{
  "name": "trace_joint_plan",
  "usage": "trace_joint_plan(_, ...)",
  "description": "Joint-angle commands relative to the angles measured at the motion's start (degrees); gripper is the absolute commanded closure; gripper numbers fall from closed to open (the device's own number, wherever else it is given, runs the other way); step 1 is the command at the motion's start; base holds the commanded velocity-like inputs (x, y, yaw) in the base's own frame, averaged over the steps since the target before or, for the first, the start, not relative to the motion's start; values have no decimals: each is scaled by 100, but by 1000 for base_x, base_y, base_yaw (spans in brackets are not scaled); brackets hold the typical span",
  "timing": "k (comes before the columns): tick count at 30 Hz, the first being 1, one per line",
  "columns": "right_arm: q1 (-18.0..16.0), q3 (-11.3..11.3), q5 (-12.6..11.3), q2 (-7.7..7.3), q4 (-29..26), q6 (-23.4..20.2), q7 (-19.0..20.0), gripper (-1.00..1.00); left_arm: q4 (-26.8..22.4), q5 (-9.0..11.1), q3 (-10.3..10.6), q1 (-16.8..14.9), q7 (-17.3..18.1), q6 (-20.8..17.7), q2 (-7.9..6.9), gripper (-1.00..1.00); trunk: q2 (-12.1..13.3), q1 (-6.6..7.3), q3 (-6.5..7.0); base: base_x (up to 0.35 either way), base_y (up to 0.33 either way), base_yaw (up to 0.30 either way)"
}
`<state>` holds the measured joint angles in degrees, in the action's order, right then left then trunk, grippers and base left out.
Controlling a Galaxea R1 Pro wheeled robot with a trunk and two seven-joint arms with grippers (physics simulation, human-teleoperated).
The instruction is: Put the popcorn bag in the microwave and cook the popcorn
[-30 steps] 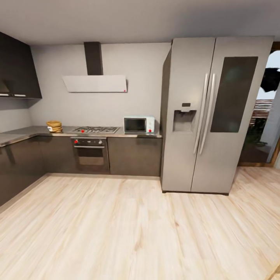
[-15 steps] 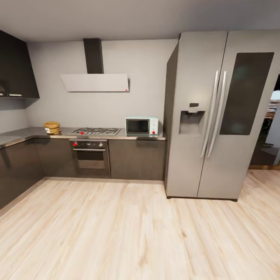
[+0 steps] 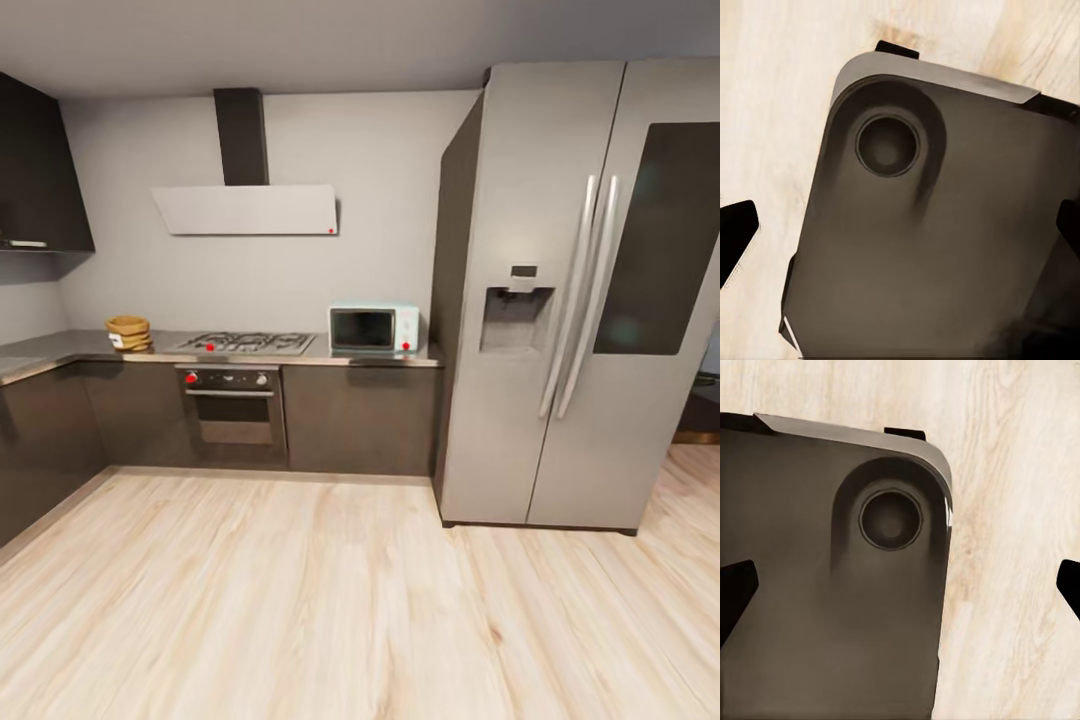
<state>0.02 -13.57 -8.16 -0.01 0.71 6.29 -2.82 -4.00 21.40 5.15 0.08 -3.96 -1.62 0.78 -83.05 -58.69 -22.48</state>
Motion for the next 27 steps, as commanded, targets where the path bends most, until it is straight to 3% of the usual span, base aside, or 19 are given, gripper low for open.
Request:
trace_joint_plan(1, -2, -52, -53, 1, 8, 28, -5, -100, -11, 48, 48, 1, -33, -31, 0, -100, -2, -4, -5, 322, 138, 0)
trace_joint_plan(27, -2, -55, -48, 1, 8, 13, 1, -100, -13, 38, 56, 1, -14, -54, -7, -100, -2, -4, -5, 322, 102, 0)
